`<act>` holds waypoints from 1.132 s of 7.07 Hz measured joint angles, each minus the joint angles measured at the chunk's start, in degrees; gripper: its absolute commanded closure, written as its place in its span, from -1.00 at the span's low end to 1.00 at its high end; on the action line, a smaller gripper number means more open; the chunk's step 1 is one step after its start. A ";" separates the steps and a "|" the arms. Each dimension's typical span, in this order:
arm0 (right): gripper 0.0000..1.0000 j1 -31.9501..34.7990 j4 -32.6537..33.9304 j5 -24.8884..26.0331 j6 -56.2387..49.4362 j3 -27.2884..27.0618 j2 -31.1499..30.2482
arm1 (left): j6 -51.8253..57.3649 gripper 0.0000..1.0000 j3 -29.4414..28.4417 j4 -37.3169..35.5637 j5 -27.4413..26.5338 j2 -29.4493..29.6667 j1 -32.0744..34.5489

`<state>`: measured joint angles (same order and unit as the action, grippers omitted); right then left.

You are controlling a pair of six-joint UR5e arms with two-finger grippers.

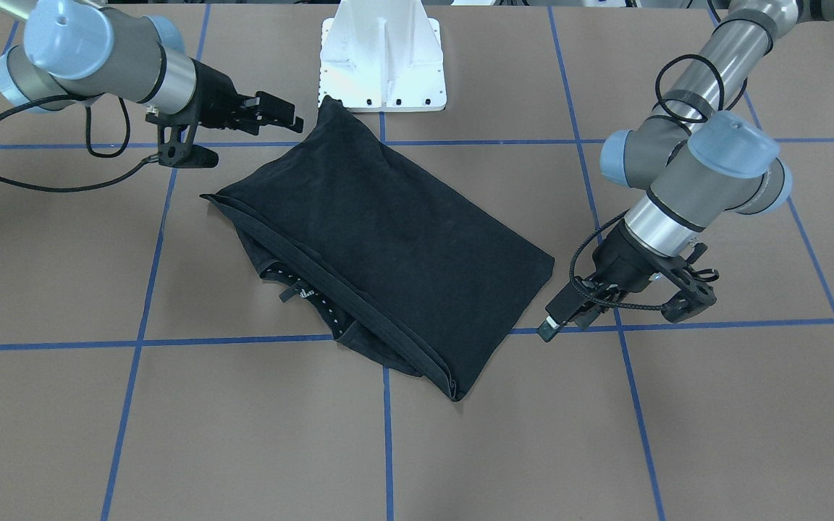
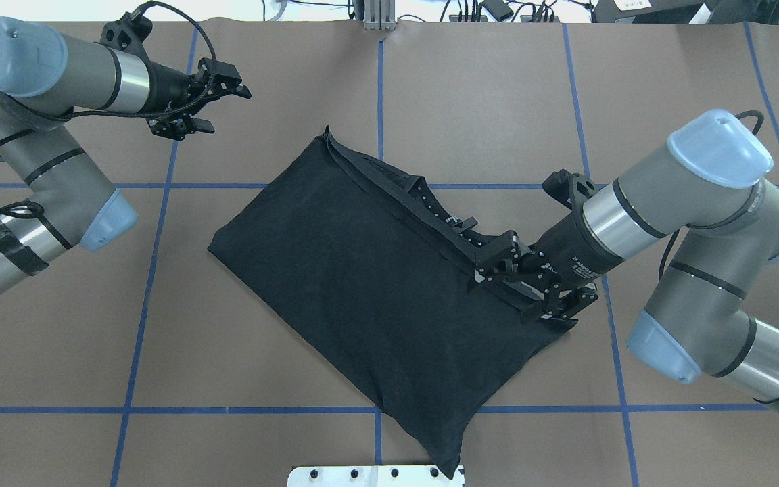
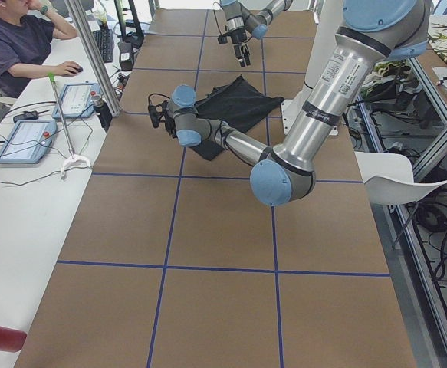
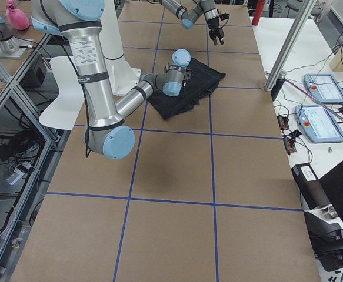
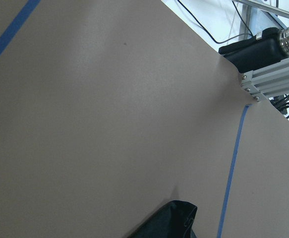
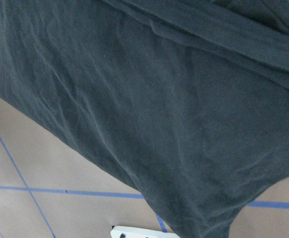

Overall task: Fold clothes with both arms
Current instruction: 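Release the corner and raise the right gripper away from the shirt, then move the left gripper down to the shirt's corner nearest it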

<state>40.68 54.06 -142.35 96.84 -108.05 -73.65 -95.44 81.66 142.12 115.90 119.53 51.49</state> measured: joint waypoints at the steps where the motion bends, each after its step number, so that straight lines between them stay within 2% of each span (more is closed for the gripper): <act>1: -1.00 1.67 -0.01 1.95 -0.16 0.04 0.08 | -0.01 -1.00 0.77 -0.05 0.07 -0.52 -0.04; 4: -1.00 4.62 -0.09 6.55 -0.17 0.11 0.33 | -0.01 -1.00 1.57 -0.03 0.14 -1.73 -0.36; 8: -1.00 7.55 -1.08 8.79 -0.08 0.33 0.78 | 0.26 -1.00 1.68 0.00 0.32 -2.19 -0.84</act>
<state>48.23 52.99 -133.56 96.76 -107.71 -72.86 -95.18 83.34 142.12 116.22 117.34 50.66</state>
